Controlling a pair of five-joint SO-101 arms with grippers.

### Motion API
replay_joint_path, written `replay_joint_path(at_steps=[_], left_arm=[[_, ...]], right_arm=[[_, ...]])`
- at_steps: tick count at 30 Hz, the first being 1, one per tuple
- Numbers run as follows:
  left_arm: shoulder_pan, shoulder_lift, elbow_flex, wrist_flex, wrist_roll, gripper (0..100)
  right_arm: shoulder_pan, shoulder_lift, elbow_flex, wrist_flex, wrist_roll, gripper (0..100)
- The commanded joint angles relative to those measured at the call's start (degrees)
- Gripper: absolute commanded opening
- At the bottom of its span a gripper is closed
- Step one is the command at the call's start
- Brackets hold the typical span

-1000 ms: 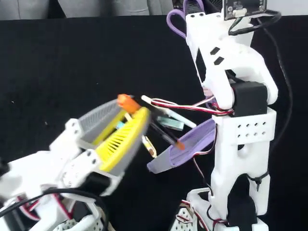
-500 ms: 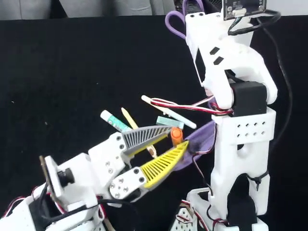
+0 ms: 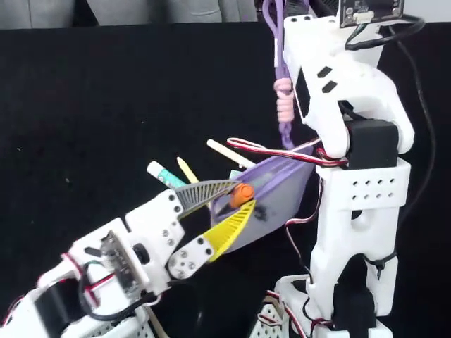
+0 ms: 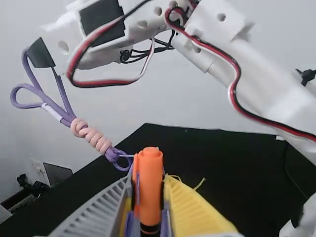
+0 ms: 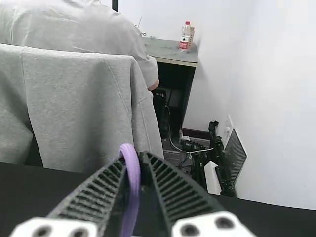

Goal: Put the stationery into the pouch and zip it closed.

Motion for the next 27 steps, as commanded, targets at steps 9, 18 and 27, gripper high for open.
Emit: replay_joint_path(at_steps=[9, 18, 27], left_arm=[[1.1, -0.53, -10.77, 13.63, 4.57, 3], [1.54, -0.62, -11.3, 15.82, 5.1, 25], [-3.38, -0.62, -31.08, 18.9, 7.38, 25]], right_arm=[[0.79, -2.07, -0.84, -0.97, 2.02, 1.1], [0.88, -2.15, -0.75, -0.97, 3.08, 1.1], [0.88, -2.15, -0.84, -0.79, 3.08, 1.1]])
